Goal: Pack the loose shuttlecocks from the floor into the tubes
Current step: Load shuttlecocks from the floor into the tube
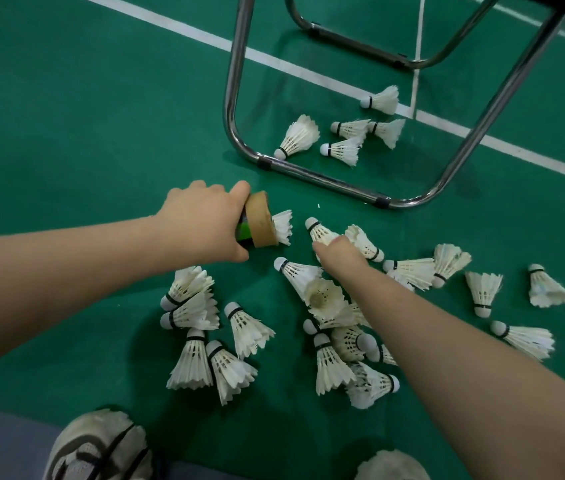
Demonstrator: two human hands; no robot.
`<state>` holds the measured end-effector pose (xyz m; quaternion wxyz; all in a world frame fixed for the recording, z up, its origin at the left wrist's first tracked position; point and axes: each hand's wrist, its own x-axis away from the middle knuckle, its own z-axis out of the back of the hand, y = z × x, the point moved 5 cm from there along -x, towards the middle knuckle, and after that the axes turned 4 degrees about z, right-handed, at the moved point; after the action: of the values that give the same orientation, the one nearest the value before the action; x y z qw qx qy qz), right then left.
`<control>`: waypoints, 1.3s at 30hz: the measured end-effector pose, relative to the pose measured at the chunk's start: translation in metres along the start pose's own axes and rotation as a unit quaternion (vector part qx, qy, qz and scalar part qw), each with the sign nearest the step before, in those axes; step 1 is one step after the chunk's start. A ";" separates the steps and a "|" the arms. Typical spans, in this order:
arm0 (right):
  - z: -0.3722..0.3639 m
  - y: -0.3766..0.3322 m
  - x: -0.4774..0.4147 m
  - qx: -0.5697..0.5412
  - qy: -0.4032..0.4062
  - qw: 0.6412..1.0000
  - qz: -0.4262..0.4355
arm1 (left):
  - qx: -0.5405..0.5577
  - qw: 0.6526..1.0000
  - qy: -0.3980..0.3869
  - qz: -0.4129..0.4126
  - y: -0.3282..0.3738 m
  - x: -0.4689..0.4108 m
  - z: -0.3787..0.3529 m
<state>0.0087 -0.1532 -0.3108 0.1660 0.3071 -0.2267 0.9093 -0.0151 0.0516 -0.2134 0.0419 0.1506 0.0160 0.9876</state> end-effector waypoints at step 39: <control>-0.066 -0.065 0.104 -0.396 -0.193 0.861 0.253 | -0.005 1.000 0.007 -0.005 -0.006 0.033 -0.041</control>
<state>-0.0730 -0.0473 -0.2716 -0.0099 0.3172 -0.6650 0.6760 -0.0579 0.0597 -0.2427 0.0473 0.1432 0.0123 0.9885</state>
